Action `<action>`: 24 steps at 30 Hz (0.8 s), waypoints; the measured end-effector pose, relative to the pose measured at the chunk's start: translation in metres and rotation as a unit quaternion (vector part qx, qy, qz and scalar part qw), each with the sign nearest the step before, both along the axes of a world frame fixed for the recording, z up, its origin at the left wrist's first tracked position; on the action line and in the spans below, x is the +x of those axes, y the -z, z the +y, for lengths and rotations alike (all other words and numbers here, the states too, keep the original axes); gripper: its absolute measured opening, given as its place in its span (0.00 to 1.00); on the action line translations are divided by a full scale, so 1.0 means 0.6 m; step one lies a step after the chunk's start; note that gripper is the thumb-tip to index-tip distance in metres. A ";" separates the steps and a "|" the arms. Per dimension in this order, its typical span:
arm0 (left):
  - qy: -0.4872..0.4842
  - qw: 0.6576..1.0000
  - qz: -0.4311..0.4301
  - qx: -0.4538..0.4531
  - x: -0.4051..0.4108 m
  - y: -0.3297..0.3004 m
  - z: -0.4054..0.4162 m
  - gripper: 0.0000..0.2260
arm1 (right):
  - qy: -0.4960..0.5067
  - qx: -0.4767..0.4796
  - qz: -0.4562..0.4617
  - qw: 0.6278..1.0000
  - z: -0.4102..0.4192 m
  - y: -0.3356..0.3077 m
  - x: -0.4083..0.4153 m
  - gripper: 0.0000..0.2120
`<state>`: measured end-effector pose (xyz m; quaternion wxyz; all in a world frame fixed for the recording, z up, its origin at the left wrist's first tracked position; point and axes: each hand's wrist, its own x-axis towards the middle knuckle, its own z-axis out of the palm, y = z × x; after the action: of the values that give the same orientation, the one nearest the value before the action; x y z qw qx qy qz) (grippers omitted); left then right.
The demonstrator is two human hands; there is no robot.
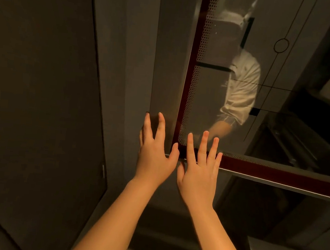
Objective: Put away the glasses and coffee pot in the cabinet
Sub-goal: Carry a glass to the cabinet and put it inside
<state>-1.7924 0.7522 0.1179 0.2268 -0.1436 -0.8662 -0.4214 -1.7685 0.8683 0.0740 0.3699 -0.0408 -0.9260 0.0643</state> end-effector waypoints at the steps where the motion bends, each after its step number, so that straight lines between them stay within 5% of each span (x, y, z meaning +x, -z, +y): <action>1: 0.007 1.000 0.006 0.002 -0.024 0.002 0.003 0.36 | 0.010 0.004 -0.003 1.000 0.003 0.001 -0.018 0.40; 24: 0.252 0.967 0.023 0.020 -0.481 0.009 0.189 0.37 | 0.250 -0.042 -0.014 0.967 0.119 0.003 -0.370 0.40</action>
<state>-2.0809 0.8656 0.1126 0.1364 -0.3623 -0.7882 -0.4784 -1.9902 0.9396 0.0725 0.3591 -0.2871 -0.8880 0.0079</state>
